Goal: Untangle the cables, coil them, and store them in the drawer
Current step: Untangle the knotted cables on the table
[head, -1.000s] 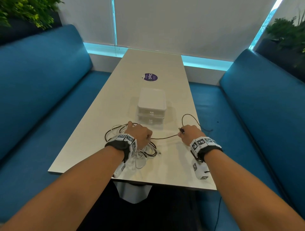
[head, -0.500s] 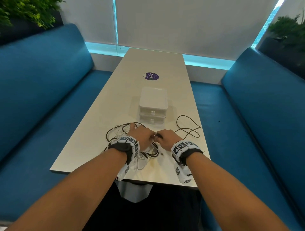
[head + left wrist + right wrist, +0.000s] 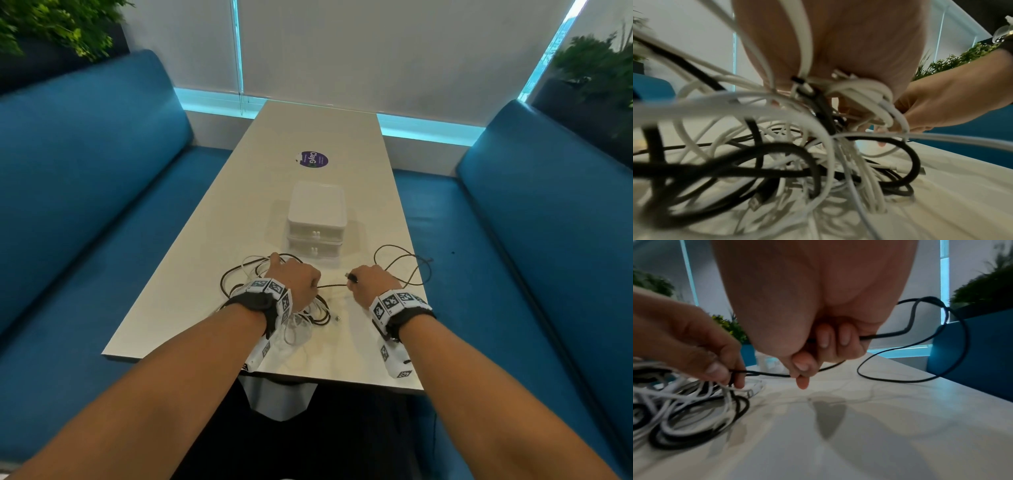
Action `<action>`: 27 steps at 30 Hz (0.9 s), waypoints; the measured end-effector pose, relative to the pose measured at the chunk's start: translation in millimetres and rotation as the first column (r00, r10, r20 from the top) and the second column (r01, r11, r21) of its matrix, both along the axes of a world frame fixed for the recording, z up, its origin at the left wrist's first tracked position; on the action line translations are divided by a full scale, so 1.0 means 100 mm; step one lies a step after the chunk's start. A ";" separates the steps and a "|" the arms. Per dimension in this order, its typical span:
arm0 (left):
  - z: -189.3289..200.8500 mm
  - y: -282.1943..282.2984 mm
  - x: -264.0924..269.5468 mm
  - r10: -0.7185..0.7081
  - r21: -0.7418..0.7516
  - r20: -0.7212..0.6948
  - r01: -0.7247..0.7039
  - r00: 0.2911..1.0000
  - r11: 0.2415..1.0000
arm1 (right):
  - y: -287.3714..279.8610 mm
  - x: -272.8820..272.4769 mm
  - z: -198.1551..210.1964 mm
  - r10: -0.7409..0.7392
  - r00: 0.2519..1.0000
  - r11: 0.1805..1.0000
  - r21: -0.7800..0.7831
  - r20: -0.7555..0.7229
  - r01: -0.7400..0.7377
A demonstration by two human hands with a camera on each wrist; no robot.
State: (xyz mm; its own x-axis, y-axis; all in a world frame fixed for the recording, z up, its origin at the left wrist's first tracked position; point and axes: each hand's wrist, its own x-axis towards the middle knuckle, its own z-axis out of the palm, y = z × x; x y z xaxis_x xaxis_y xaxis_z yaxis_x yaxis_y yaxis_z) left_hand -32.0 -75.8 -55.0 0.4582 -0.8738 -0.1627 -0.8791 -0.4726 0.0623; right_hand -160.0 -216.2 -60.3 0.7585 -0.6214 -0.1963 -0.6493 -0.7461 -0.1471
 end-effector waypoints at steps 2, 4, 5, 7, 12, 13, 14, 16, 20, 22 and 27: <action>0.01 -0.01 0.00 -0.018 0.005 0.011 0.018 1.000 1.000 | 0.09 0.05 -0.02 0.076 0.997 0.996 0.039 0.021 -0.076; 0.04 -0.04 -0.01 -0.040 0.013 0.014 0.040 0.999 0.999 | 0.20 0.11 -0.01 0.174 0.983 0.977 0.113 0.058 -0.180; 0.05 -0.05 -0.01 -0.049 0.013 0.017 0.048 0.999 0.999 | 0.24 0.14 0.00 0.216 0.975 0.965 0.138 0.058 -0.222; 0.05 -0.04 -0.01 -0.056 0.002 0.024 0.056 0.998 0.998 | 0.28 0.18 0.03 0.251 0.967 0.952 0.170 0.048 -0.256; 0.03 0.03 0.02 -0.114 -0.029 0.059 0.116 0.992 0.993 | 0.20 0.14 0.02 0.184 0.979 0.957 0.211 0.086 -0.199; 0.01 0.06 0.05 -0.130 -0.025 0.068 0.132 0.989 0.991 | 0.16 0.13 0.02 0.165 0.983 0.962 0.209 0.077 -0.178; -0.01 0.09 0.08 -0.137 -0.023 0.076 0.139 0.988 0.990 | 0.10 0.11 0.04 0.143 0.988 0.968 0.196 0.065 -0.153; -0.07 0.18 0.13 -0.126 -0.042 0.061 0.128 0.990 0.991 | -0.01 0.04 0.07 0.105 0.994 0.979 0.174 0.039 -0.110; -0.07 0.20 0.07 -0.095 -0.084 0.006 0.095 0.995 0.992 | -0.08 0.00 0.07 0.061 0.998 0.991 0.125 -0.034 -0.056; -0.06 0.15 0.03 -0.096 -0.060 0.017 0.097 0.995 0.993 | -0.02 0.03 0.05 0.055 0.997 0.995 0.088 -0.048 -0.051; -0.10 0.11 -0.01 -0.076 -0.053 0.049 0.078 0.996 0.996 | 0.12 0.10 0.01 0.210 0.976 0.971 0.110 0.051 -0.214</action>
State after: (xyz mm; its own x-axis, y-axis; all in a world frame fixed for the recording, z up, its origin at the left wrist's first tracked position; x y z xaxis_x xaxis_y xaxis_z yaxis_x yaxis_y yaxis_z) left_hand -32.7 -64.8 -65.0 0.3952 -0.9138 -0.0936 -0.9153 -0.4004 0.0444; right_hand -149.5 -203.9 -59.5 0.8789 -0.4207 -0.2250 -0.4704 -0.8429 -0.2614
